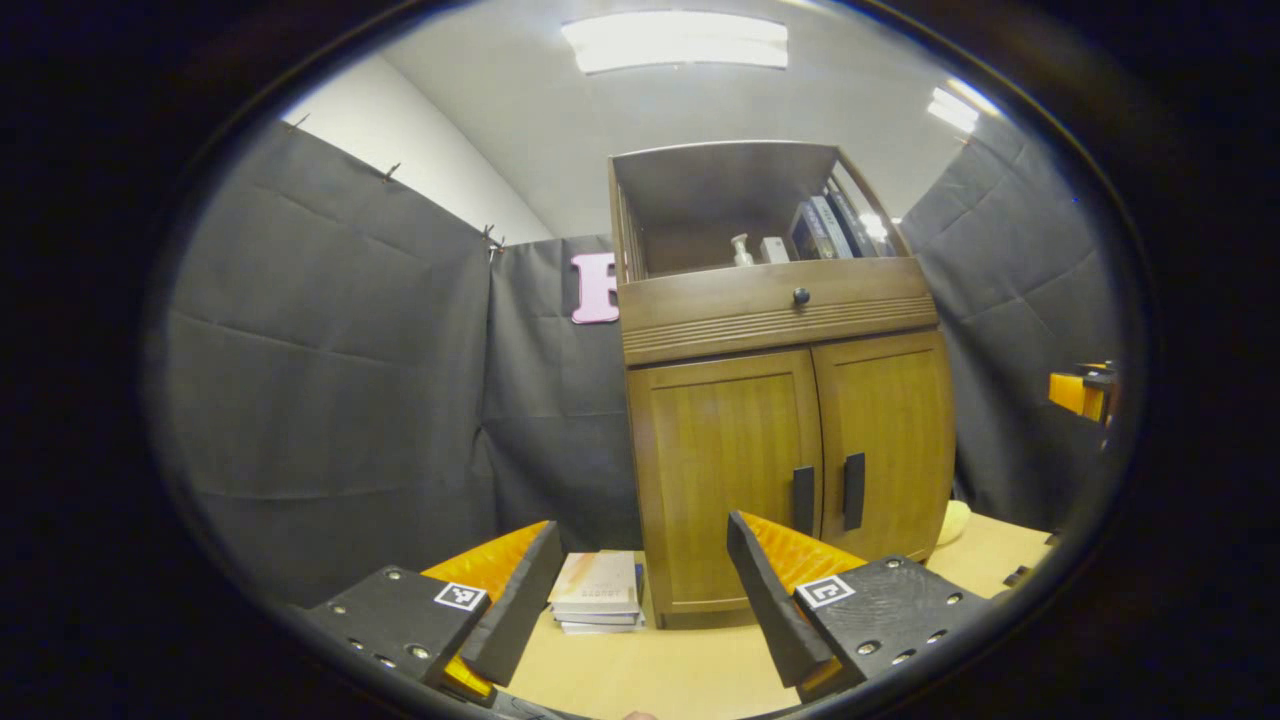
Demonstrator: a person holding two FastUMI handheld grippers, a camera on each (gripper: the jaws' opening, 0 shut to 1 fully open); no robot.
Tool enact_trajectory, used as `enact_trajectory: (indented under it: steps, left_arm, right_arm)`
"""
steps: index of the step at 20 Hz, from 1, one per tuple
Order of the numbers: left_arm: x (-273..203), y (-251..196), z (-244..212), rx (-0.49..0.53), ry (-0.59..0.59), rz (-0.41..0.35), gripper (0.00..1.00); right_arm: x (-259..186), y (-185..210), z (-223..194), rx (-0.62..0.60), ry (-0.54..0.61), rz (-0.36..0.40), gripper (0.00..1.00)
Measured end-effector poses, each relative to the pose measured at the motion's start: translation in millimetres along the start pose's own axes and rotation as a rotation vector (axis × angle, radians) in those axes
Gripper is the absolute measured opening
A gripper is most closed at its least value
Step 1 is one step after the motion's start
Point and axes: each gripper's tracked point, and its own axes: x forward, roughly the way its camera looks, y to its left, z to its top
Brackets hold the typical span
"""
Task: Open the right door of the double-door shoe cabinet with the right hand, and open the left door with the left hand.
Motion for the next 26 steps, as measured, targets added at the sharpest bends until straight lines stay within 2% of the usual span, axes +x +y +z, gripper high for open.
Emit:
enact_trajectory:
  steps: [10,21,22,26]
  left_arm:
    - [3.6,6.7,-2.8,0.008,0.007,0.053,0.98]
    - [8.3,17.9,-4.1,0.025,0.011,0.174,0.98]
    - [8.9,19.1,-4.3,0.025,0.015,0.183,0.98]
    - [9.7,24.5,-7.4,0.026,0.031,0.23,0.97]
  right_arm:
    - [52.5,52.4,-5.9,0.019,-0.002,0.12,0.95]
    - [105.2,116.9,-26.3,0.017,0.005,0.222,0.95]
    - [109.3,123.0,-27.8,0.02,0.005,0.228,0.93]
    - [130.1,145.7,-42.5,0.0,0.006,0.257,0.95]
